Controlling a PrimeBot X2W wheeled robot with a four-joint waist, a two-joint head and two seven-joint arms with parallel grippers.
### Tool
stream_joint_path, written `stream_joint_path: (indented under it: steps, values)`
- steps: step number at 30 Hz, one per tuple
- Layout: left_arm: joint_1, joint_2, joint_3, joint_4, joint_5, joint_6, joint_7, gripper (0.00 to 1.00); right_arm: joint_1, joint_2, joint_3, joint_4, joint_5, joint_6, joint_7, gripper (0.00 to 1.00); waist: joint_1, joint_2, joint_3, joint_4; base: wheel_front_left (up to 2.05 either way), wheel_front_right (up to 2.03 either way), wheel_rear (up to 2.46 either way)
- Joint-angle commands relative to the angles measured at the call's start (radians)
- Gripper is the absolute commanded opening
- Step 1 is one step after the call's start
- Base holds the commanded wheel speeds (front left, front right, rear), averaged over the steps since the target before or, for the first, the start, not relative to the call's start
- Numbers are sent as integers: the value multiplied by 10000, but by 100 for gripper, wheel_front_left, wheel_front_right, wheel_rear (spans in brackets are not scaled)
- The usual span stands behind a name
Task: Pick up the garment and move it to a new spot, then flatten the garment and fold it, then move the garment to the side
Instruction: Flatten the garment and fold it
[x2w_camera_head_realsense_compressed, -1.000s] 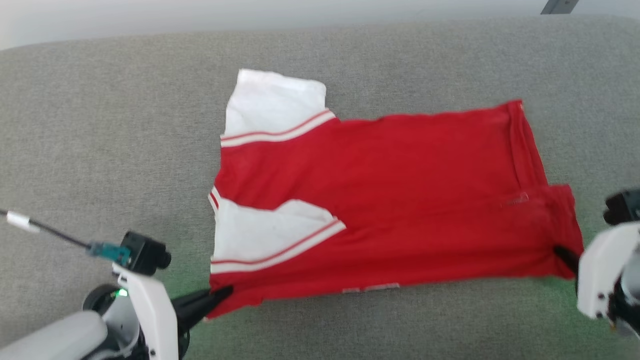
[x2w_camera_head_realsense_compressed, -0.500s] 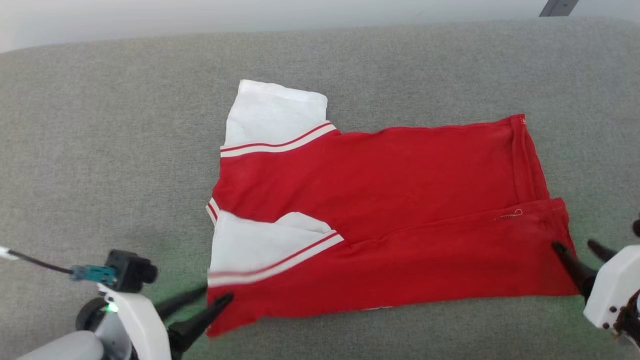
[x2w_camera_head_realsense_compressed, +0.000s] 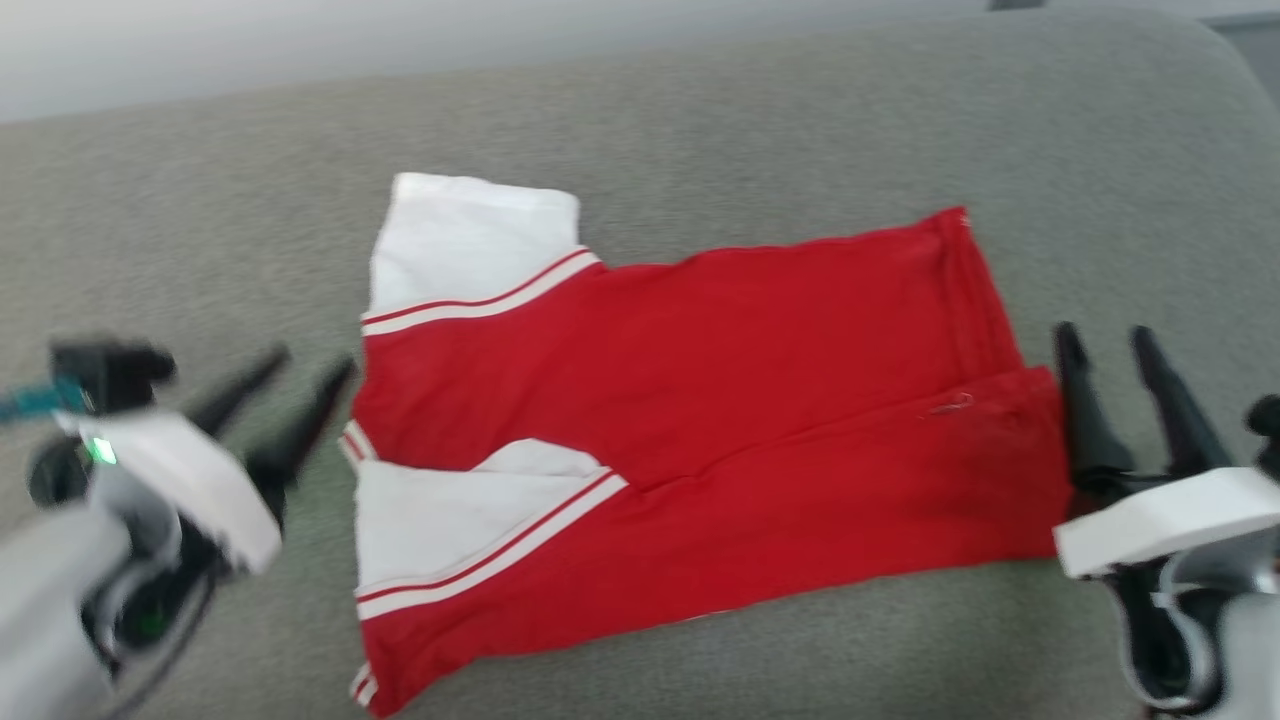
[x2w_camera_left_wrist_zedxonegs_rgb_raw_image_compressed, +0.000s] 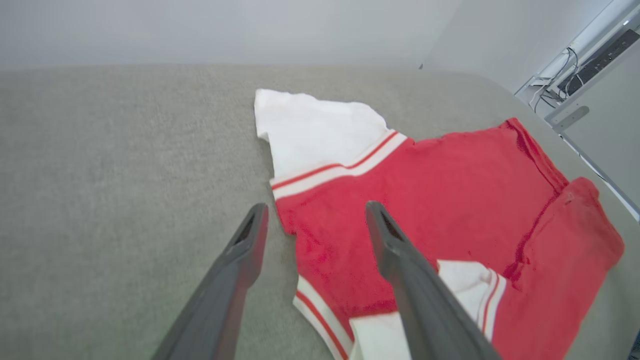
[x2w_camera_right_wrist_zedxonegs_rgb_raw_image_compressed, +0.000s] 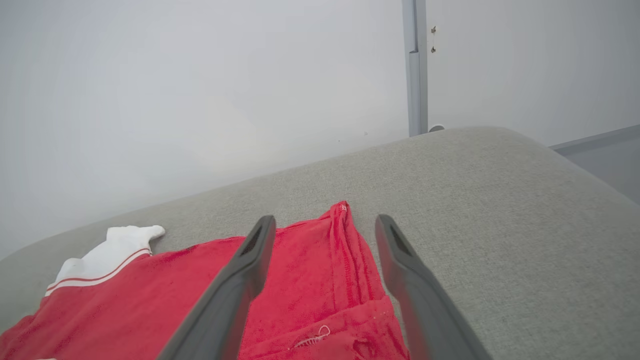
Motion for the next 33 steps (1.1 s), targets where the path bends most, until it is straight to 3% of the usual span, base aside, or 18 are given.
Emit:
stream_joint_path:
  steps: [1,8,13,21,30,31,32,33]
  values:
    - [-650,-320,274,605,131,-31,-26,100,-214,161,291,244,-64,-2,-567,100,0,0,83,-471,0,0,0]
    - [-2576,-971,452,2967,295,-315,1025,100,-573,379,959,702,-99,-2,-1250,100,0,0,585,-1534,0,0,0]
    - [-3581,-1206,332,4568,143,-513,2539,100,-523,497,1058,957,167,-2,-1450,100,0,0,898,-2115,0,0,0]
    - [-4457,-1325,-320,6195,236,-702,4993,100,-653,579,1327,1284,444,-2,-1641,100,0,0,1250,-2612,0,0,0]
    - [-4925,-1849,-753,6644,-3,-817,6932,100,-992,598,1553,1351,364,-2,-1568,100,0,0,1599,-2692,0,0,0]
    - [-4956,-1891,-781,6549,-46,-822,7022,87,-1053,569,1602,1336,315,-2,-1512,100,0,0,1616,-2676,0,0,0]
    - [-4975,-1902,-827,6430,-40,-826,7072,31,-1115,522,1660,1326,276,-2,-1469,100,0,0,1630,-2663,0,0,0]
    - [-4975,-1878,-874,6320,-23,-828,7091,0,-1212,449,1733,1328,207,-2,-1403,100,0,0,1635,-2654,0,0,0]
